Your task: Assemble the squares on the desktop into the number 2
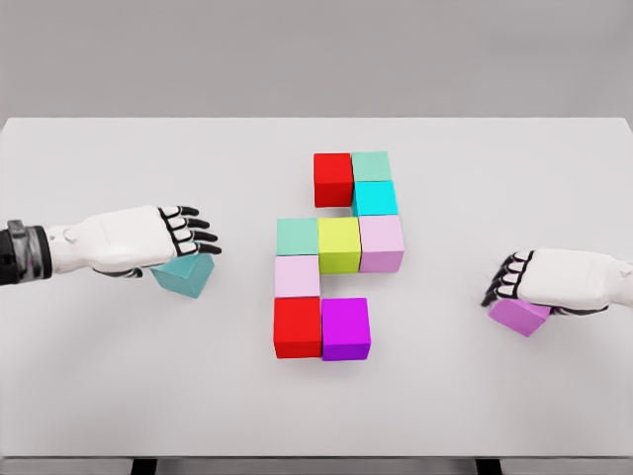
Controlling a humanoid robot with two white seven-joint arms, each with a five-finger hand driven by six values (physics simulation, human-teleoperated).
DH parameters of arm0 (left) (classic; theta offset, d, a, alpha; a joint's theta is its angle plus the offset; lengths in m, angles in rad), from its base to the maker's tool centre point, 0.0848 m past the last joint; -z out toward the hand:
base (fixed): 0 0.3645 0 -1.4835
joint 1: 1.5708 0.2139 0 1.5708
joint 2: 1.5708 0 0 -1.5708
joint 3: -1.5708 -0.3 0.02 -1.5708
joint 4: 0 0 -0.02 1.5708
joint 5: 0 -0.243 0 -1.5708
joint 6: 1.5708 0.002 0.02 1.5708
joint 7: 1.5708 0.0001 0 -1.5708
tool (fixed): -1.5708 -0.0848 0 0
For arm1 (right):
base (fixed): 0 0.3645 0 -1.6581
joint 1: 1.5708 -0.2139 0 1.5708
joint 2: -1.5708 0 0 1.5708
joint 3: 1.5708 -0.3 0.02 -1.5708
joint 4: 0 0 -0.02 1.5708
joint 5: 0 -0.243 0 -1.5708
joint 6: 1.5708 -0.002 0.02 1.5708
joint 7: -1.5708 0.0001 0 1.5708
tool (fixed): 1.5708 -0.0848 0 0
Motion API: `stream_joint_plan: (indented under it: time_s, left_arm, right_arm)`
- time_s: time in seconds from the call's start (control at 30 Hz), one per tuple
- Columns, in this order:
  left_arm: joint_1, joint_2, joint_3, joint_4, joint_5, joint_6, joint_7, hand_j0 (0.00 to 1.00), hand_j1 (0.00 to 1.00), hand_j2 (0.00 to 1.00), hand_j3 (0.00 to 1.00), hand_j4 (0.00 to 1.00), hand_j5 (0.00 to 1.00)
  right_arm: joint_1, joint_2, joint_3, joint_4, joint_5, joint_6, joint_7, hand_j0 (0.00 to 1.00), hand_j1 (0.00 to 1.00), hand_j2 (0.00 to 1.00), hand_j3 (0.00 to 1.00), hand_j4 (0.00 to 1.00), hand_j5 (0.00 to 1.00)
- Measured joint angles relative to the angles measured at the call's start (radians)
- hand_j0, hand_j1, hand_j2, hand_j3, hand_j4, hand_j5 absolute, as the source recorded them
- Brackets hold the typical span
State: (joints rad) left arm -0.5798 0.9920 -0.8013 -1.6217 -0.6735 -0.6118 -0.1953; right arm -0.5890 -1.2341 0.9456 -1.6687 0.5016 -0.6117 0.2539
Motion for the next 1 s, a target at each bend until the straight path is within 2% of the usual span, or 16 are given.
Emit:
stream_joint_plan:
  time_s: [0.3, 0.63, 1.0]
  left_arm:
    - [0.0, -0.007, -0.002, 0.008, -0.002, 0.0, 0.0, 1.0, 1.0, 1.0, 1.0, 1.0, 1.0]
    - [0.0, -0.02, -0.006, 0.01, -0.015, 0.0, 0.0, 1.0, 1.0, 1.0, 1.0, 1.0, 1.0]
    - [0.0, -0.024, -0.022, 0.017, -0.017, 0.0, 0.0, 1.0, 1.0, 1.0, 1.0, 1.0, 1.0]
  right_arm:
    - [-0.005, -0.006, -0.01, -0.004, 0.007, 0.0, 0.0, 0.65, 0.65, 0.65, 0.65, 0.65, 0.65]
    - [-0.011, -0.007, -0.03, -0.067, 0.004, 0.0, 0.001, 0.65, 0.65, 0.65, 0.65, 0.65, 0.65]
    - [-0.057, 0.037, -0.025, -0.096, -0.007, 0.0, 0.0, 0.65, 0.65, 0.65, 0.65, 0.65, 0.65]
